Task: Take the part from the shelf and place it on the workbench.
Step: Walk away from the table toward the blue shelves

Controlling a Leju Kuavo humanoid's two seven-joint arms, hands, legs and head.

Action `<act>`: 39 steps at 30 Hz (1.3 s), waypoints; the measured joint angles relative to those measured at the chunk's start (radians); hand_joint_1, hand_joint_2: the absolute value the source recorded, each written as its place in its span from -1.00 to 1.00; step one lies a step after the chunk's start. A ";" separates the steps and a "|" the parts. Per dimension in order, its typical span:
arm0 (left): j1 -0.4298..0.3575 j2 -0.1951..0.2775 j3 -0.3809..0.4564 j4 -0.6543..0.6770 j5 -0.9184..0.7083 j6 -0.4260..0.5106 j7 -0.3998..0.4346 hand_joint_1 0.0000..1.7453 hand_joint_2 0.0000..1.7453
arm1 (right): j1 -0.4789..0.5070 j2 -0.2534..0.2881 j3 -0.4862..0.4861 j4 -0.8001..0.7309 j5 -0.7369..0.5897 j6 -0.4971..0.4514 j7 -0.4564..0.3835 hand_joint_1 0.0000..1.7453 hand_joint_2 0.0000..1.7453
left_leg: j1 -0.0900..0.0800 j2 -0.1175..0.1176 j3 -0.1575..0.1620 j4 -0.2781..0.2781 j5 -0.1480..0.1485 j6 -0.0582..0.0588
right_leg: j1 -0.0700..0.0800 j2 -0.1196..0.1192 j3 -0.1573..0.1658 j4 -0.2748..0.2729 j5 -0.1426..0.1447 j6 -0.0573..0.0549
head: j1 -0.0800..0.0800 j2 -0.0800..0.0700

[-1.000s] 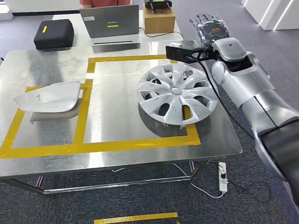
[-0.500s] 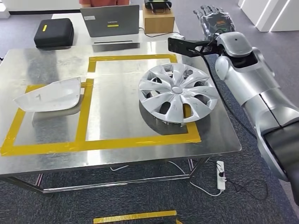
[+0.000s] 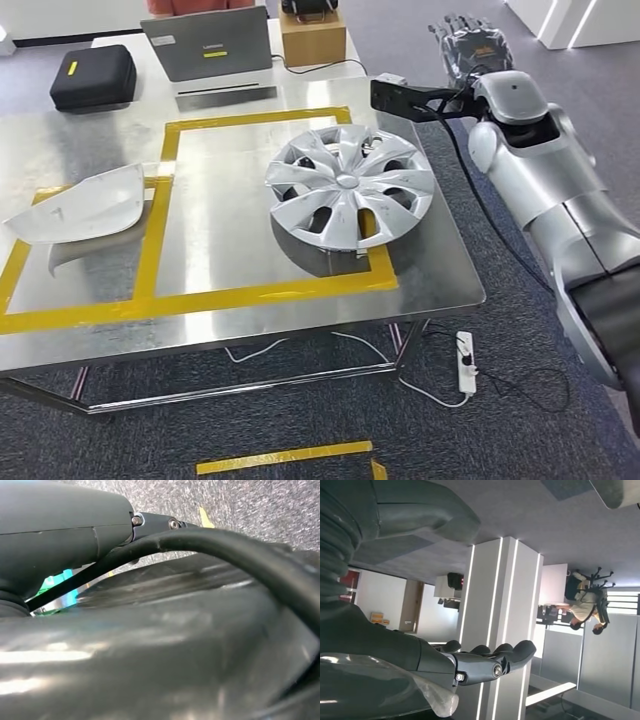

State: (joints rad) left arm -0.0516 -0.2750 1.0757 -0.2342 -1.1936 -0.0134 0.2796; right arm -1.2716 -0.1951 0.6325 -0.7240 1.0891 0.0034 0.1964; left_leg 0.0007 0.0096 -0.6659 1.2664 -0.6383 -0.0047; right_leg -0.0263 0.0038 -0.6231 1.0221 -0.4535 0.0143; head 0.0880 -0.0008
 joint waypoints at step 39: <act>0.002 -0.015 0.038 -0.007 0.010 0.044 -0.035 -1.00 -1.00 | 0.259 -0.106 -0.099 -0.329 -0.068 -0.103 -0.029 -1.00 1.00 | 0.007 -0.021 0.153 -0.242 0.111 0.000 | 0.006 -0.010 -0.021 -0.022 0.047 0.038 | -0.009 0.000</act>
State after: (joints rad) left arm -0.0500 -0.2900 1.1137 -0.2413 -1.1831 0.0311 0.2441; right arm -1.0123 -0.3009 0.5333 -1.0535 1.0210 -0.1000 0.1676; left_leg 0.0078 -0.0117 -0.5124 1.0239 -0.5269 -0.0048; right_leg -0.0200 -0.0063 -0.6440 1.0001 -0.4067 0.0526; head 0.0791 -0.0008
